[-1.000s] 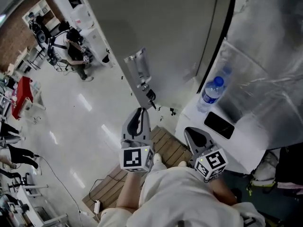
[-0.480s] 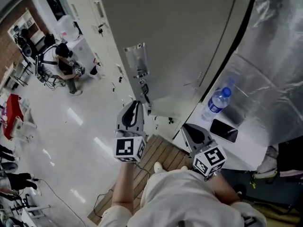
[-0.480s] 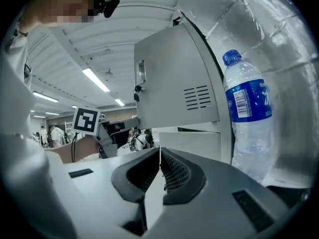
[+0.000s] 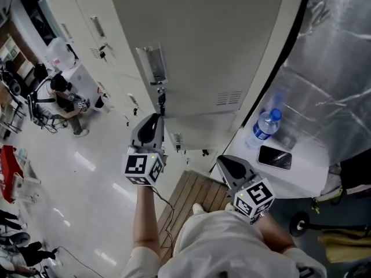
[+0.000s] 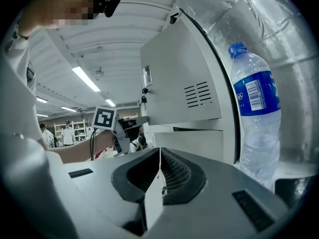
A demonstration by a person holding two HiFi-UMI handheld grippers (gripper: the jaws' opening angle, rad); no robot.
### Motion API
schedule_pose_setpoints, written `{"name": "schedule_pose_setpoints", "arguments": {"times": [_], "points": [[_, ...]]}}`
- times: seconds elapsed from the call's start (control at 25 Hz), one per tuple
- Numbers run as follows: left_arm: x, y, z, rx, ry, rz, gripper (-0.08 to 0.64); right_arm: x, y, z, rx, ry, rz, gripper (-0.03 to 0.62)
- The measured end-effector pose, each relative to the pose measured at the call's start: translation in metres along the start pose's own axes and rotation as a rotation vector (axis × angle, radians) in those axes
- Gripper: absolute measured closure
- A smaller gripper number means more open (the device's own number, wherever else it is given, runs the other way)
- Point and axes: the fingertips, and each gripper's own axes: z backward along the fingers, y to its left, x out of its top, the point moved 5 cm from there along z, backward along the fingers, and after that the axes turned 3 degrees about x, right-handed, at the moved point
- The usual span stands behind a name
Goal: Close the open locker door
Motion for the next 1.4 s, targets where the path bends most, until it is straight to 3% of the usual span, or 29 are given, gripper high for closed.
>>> {"name": "schedule_pose_setpoints", "arguments": {"times": [0.36, 0.72, 1.4], "points": [[-0.002, 0.020, -0.042, -0.107, 0.008, 0.030, 0.518, -0.006, -0.006, -0.003, -0.089, 0.018, -0.006, 0.563], [-0.001, 0.031, -0.077, -0.169, 0.072, 0.008, 0.518, -0.011, -0.005, -0.003, -0.136, 0.043, -0.010, 0.563], [-0.005, 0.033, -0.120, -0.156, 0.094, 0.038, 0.520, -0.016, -0.011, 0.011, -0.207, 0.038, -0.028, 0.563]]}}
